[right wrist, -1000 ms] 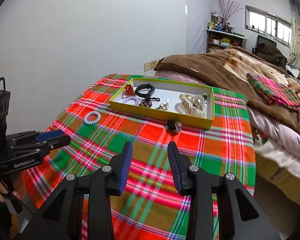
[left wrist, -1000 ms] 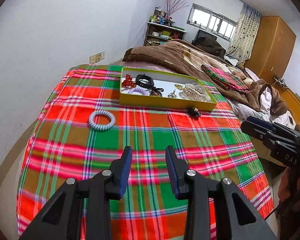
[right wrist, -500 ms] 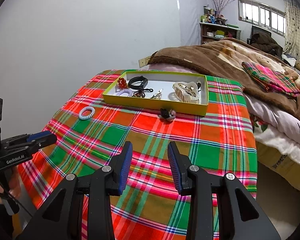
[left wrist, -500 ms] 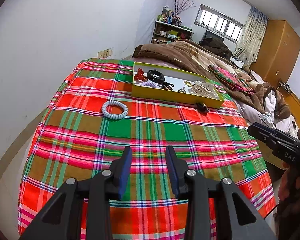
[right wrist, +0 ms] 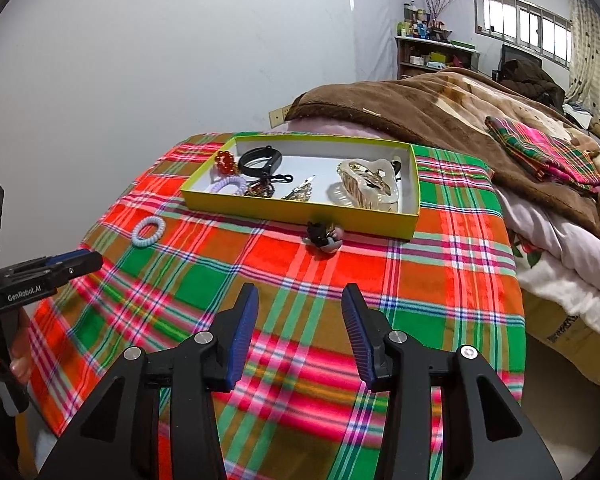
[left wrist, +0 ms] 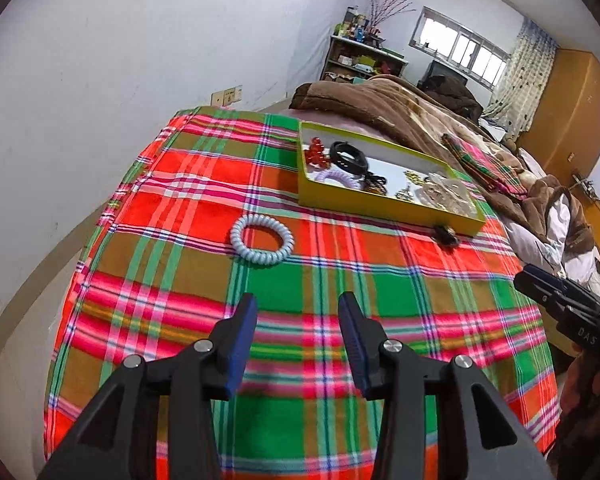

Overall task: Organize jewelry
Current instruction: 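Grasp the white coil hair tie with the left tool while the right tool grasps the black hair clip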

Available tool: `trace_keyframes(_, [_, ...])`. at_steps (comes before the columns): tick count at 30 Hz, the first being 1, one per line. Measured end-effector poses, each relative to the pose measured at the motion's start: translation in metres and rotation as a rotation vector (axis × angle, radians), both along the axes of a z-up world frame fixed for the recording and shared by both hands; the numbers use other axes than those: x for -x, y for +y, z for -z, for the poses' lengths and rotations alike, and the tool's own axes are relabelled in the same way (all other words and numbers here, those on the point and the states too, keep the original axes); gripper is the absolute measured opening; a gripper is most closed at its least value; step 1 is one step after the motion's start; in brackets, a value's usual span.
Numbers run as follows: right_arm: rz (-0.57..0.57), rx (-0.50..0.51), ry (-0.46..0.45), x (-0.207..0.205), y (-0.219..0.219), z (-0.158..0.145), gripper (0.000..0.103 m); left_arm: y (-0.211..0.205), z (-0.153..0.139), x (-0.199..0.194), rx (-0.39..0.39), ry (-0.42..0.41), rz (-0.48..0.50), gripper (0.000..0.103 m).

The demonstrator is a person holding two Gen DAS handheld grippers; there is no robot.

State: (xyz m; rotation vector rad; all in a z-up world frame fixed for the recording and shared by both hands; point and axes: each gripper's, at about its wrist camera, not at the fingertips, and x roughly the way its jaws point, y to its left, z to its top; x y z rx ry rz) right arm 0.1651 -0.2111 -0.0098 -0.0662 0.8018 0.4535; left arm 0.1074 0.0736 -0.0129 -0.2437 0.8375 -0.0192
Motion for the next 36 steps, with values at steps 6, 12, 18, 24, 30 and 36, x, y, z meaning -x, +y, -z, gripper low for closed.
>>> trace_keyframes(6, [0.001, 0.019, 0.018, -0.028, 0.008, 0.013, 0.045, 0.014, 0.013, -0.03, 0.036, 0.043, -0.022, 0.044])
trace_keyframes(12, [0.008, 0.021, 0.04, -0.055, 0.014, 0.023, 0.053, 0.017, 0.023, -0.056, 0.008, 0.066, -0.024, 0.044])
trace_keyframes(18, [-0.001, 0.046, 0.051, -0.07, 0.022, 0.032, 0.053, 0.017, 0.036, -0.067, -0.01, 0.091, -0.024, 0.044])
trace_keyframes(24, [0.0, 0.053, 0.064, -0.08, 0.026, 0.04, 0.053, 0.011, 0.035, -0.071, -0.049, 0.087, -0.007, 0.044])
trace_keyframes(30, [0.015, 0.06, 0.079, -0.087, 0.028, 0.045, 0.053, 0.006, 0.034, -0.078, -0.079, 0.082, -0.003, 0.044])
trace_keyframes(36, [0.022, 0.056, 0.097, -0.091, 0.031, 0.05, 0.053, 0.001, 0.033, -0.081, -0.116, 0.065, -0.006, 0.039])
